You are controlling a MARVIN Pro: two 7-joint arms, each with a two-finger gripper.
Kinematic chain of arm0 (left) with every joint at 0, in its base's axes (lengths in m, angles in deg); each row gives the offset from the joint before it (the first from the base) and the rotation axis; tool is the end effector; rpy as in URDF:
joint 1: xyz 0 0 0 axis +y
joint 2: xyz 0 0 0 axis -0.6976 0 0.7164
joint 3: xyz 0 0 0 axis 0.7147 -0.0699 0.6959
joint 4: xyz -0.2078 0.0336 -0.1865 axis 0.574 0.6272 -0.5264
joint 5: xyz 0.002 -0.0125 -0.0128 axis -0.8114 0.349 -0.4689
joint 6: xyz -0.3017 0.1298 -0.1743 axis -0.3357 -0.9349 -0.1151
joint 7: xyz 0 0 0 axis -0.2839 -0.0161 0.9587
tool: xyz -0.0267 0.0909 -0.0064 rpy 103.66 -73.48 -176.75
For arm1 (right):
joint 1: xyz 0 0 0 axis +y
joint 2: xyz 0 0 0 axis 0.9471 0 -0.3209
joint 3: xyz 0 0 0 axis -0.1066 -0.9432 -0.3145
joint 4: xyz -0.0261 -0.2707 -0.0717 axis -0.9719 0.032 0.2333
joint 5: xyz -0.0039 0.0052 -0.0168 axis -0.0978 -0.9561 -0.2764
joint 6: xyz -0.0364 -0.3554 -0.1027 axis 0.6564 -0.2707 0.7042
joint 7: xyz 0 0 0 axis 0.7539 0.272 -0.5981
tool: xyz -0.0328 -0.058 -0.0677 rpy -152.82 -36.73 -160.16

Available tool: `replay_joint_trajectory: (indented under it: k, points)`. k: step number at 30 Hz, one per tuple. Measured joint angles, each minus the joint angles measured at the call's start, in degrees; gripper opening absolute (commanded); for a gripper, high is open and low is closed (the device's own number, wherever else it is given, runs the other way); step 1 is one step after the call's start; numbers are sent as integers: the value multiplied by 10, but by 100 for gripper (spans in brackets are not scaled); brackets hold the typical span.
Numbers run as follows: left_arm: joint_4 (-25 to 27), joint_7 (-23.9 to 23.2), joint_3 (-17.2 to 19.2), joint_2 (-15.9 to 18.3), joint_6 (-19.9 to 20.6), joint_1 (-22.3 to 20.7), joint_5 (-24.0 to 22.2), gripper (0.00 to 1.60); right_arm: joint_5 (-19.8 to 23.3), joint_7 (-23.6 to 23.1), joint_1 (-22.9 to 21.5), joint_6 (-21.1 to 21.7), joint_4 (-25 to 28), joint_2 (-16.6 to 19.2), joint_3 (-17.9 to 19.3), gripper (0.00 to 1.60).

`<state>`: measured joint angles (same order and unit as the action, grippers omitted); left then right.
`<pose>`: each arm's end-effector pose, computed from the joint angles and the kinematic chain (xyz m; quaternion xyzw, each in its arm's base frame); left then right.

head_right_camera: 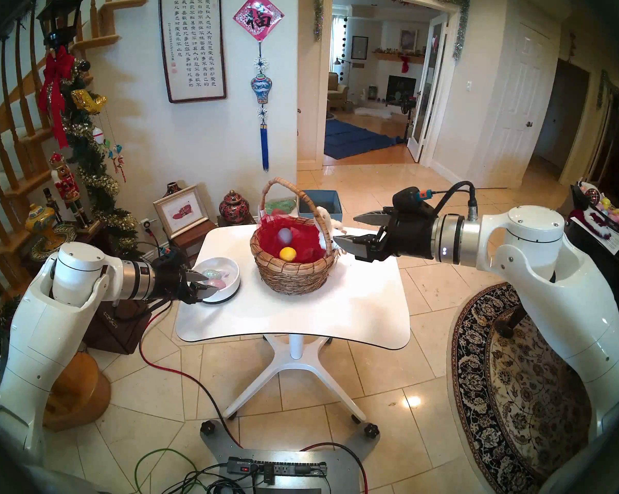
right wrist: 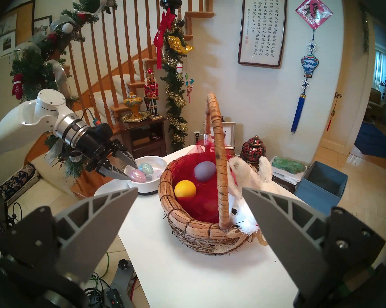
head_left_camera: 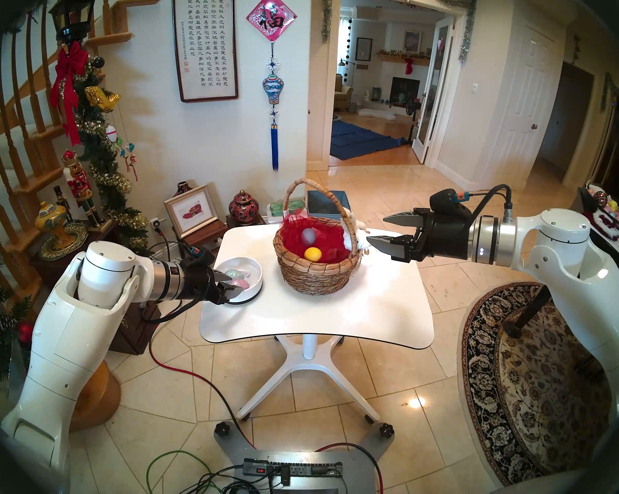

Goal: Put easter egg into basket

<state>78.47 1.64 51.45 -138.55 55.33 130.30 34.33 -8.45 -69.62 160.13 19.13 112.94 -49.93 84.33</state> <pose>0.4523 0.0935 -0.2171 0.8448 -0.3185 0.3953 0.1690 0.4160 -0.0450 -0.0924 -0.7218 -0.3621 -0.5225 0.2736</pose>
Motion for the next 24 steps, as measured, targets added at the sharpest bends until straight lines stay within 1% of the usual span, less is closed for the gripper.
replay_joint_trajectory:
  k: [8, 24]
  points:
    - [-2, 2, -2, 0, -1, -8, 0, 120, 0, 0, 0, 0, 0, 0, 0, 160]
    - [-7, -4, -19, 8, -5, -16, 1, 119, 1, 1, 0, -1, 0, 1, 0, 160]
